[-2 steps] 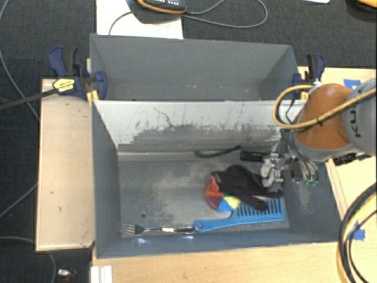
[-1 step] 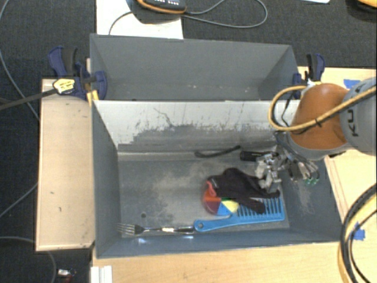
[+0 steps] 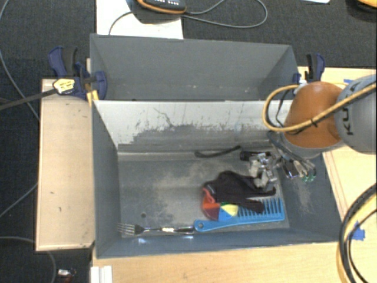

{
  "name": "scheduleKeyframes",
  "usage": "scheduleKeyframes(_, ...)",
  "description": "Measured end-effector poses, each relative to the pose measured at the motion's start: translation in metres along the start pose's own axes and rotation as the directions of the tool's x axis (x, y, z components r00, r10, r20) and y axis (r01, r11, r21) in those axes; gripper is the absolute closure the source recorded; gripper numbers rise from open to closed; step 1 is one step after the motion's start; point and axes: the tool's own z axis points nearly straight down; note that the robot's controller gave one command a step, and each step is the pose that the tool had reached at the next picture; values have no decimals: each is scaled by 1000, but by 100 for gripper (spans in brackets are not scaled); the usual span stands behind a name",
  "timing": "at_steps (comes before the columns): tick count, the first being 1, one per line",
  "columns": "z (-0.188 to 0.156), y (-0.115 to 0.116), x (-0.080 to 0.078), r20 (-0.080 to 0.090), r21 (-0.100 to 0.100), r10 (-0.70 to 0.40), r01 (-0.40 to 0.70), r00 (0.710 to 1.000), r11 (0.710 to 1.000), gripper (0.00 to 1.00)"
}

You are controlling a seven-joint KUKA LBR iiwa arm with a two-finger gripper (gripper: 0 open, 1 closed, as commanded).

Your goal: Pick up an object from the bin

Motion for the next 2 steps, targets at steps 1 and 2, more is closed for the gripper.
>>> scheduleKeyframes(1,0,7,-3,0,0,-6,6,1000,1000,100)
scheduleKeyframes(2,-2,21,2,-1,-1,189,-189,982,982,100)
